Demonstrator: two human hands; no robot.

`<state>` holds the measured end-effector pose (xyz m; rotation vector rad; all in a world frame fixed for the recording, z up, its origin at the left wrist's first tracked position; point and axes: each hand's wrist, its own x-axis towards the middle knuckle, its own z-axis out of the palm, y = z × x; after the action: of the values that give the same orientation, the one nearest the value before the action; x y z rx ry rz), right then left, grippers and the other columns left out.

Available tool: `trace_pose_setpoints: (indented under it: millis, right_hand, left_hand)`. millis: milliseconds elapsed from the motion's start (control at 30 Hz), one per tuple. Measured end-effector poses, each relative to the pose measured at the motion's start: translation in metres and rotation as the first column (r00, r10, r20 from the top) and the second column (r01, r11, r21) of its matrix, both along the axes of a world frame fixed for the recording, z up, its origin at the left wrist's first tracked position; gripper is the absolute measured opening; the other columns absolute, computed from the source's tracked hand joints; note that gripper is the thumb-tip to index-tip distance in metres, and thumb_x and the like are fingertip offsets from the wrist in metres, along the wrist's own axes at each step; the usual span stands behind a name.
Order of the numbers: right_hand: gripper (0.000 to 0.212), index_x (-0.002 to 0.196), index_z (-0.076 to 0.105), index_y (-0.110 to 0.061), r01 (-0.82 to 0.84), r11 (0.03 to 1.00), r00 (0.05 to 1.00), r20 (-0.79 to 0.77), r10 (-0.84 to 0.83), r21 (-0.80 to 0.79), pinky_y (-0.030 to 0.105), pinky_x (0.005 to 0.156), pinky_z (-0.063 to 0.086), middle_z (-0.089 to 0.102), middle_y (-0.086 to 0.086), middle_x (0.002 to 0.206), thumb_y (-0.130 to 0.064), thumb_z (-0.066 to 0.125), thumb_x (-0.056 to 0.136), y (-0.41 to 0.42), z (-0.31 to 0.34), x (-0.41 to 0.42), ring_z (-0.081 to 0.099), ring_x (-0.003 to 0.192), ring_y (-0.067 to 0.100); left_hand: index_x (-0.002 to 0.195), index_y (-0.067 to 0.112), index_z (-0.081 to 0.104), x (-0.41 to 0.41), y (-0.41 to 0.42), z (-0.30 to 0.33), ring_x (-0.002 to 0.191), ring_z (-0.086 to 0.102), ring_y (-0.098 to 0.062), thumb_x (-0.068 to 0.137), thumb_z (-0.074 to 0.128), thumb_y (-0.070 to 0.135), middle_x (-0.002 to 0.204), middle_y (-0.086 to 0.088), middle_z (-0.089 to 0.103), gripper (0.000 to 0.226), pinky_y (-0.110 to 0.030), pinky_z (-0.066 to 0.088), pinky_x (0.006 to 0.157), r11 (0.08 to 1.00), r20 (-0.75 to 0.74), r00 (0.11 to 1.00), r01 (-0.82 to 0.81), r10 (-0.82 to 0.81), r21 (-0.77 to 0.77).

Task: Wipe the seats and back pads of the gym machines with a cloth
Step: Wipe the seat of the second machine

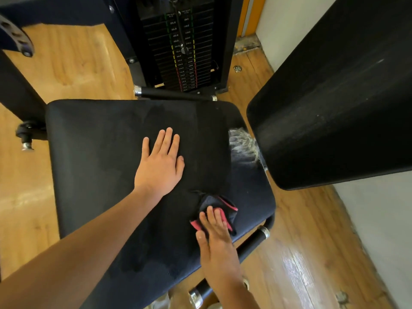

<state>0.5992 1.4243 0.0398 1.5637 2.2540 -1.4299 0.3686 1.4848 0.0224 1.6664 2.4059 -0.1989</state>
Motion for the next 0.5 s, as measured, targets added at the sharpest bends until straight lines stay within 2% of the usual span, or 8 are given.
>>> trace_pose_setpoints:
  millis: [67,100,167,200,267,333,400,500]
  right_hand:
    - [0.063,0.137,0.052,-0.036,0.059,0.991,0.998,-0.015,-0.061,-0.119,0.014,0.117,0.016,0.027,-0.032,0.146,-0.062,0.015,0.093,0.016,0.014,-0.002,0.012,0.142,-0.010]
    - [0.051,0.128,0.058,-0.037,0.143,0.978,0.990,-0.001,-0.144,-0.152,0.019,0.112,0.030,0.044,-0.026,0.138,-0.055,0.022,0.097,0.030,0.023,-0.005,0.033,0.137,-0.004]
    - [0.037,0.104,0.064,-0.031,0.370,0.917,0.927,-0.012,-0.376,-0.146,0.028,0.087,0.049,0.065,-0.007,0.105,-0.048,0.030,0.101,0.064,0.041,-0.015,0.062,0.102,0.010]
    - [0.039,0.098,0.065,-0.025,0.470,0.875,0.878,-0.044,-0.477,-0.117,0.027,0.076,0.049,0.066,-0.002,0.093,-0.046,0.032,0.101,0.084,0.050,-0.022,0.065,0.090,0.012]
    - [0.043,0.108,0.067,-0.014,0.567,0.824,0.815,-0.150,-0.559,0.008,0.024,0.072,0.046,0.066,-0.001,0.090,-0.043,0.034,0.103,0.128,0.062,-0.035,0.064,0.085,0.011]
    - [0.043,0.126,0.060,-0.015,0.504,0.849,0.850,-0.263,-0.455,0.158,0.019,0.080,0.047,0.066,-0.004,0.099,-0.040,0.033,0.104,0.172,0.068,-0.048,0.064,0.094,0.008]
    - [0.044,0.139,0.050,-0.022,0.288,0.913,0.941,-0.263,-0.213,0.290,0.029,0.105,0.042,0.061,0.003,0.129,-0.042,0.031,0.105,0.215,0.059,-0.062,0.054,0.126,0.016]
    - [0.045,0.148,0.038,-0.027,-0.138,0.925,0.989,-0.003,0.149,0.355,0.032,0.118,0.013,0.026,-0.002,0.160,-0.038,0.032,0.106,0.265,0.026,-0.076,0.014,0.149,0.014]
  left_hand:
    - [0.164,0.013,0.016,-0.001,0.000,-0.002,0.159,0.000,-0.024,0.108,0.022,0.042,0.172,-0.008,0.006,0.063,-0.055,0.005,0.127,1.000,0.001,1.000,-0.001,0.001,0.008]
    - [0.163,0.013,0.018,-0.001,0.000,-0.003,0.159,0.001,-0.024,0.108,0.021,0.042,0.172,-0.008,0.007,0.063,-0.056,0.006,0.127,1.000,0.003,1.000,0.002,-0.002,0.017]
    - [0.162,0.011,0.024,-0.002,-0.002,-0.006,0.159,0.007,-0.025,0.107,0.020,0.042,0.171,-0.010,0.013,0.063,-0.057,0.010,0.126,0.999,-0.008,1.000,0.003,-0.002,0.052]
    - [0.161,0.011,0.025,-0.002,-0.002,-0.007,0.159,0.008,-0.025,0.106,0.019,0.042,0.171,-0.010,0.015,0.064,-0.057,0.011,0.126,0.998,-0.009,1.000,0.001,-0.001,0.062]
    - [0.161,0.011,0.025,-0.002,-0.002,-0.007,0.159,0.008,-0.024,0.105,0.018,0.044,0.171,-0.009,0.014,0.066,-0.057,0.011,0.126,0.999,-0.008,1.000,-0.003,0.003,0.053]
    - [0.162,0.012,0.024,-0.002,-0.002,-0.008,0.159,0.007,-0.024,0.105,0.017,0.044,0.171,-0.009,0.013,0.066,-0.057,0.010,0.127,0.999,-0.014,1.000,0.000,0.001,0.051]
    - [0.162,0.012,0.024,-0.002,-0.002,-0.009,0.159,0.007,-0.024,0.105,0.017,0.044,0.171,-0.009,0.013,0.065,-0.056,0.010,0.127,0.999,-0.023,1.000,0.009,-0.007,0.050]
    - [0.161,0.011,0.026,-0.002,-0.002,-0.010,0.159,0.010,-0.025,0.105,0.018,0.043,0.171,-0.009,0.015,0.065,-0.057,0.012,0.126,0.999,-0.031,0.999,0.009,-0.007,0.051]
